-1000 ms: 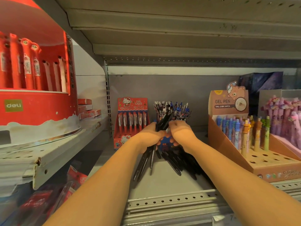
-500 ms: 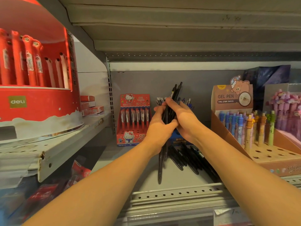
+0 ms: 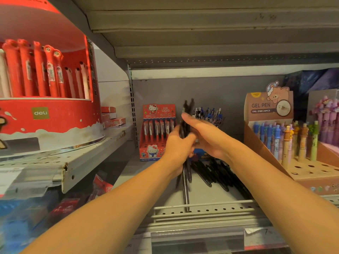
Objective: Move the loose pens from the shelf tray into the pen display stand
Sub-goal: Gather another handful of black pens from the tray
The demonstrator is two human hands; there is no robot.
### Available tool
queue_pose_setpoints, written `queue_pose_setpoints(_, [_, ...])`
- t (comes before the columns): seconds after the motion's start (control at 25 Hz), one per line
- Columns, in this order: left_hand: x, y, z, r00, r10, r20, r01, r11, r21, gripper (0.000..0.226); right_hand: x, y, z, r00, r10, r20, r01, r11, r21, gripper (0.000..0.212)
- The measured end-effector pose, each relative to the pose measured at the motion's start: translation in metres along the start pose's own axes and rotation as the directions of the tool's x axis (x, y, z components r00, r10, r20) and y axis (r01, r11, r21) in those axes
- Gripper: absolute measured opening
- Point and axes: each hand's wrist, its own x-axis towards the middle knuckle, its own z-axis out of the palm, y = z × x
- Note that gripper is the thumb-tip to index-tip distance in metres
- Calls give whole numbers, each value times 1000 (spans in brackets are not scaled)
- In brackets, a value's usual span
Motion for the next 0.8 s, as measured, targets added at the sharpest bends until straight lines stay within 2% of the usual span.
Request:
queue_pose_setpoints(0.08, [12,10,-9,985,8,-171,-23,996,-88,14,-3,0,-3,979,138,147,-124,987,-97,73])
queue_pose_setpoints(0.16, [22,15,-22,953,-9,-303,-64,971,-230,9,-5,4,-3,908,294,297,-215,938,-271,59])
queue_pose_setpoints(0.28, [29,16,-32,927,-101,-360,-74,895,-441,12,-8,8,4,815,399,420,-262,900,-348,42])
queue_pose_setpoints(0.48, [25,16,-30,936,-126,-328,-47,880,-473,20,-13,10,11,753,473,458,-375,880,-293,15])
queue_pose_setpoints(0.6, [24,18,-31,937,-150,-316,-32,862,-506,16,-12,8,6,739,505,446,-373,858,-353,14])
queue_pose_setpoints(0.8, [27,23,-36,923,-82,-376,-111,879,-463,13,-10,6,-9,721,582,377,-385,788,-480,19])
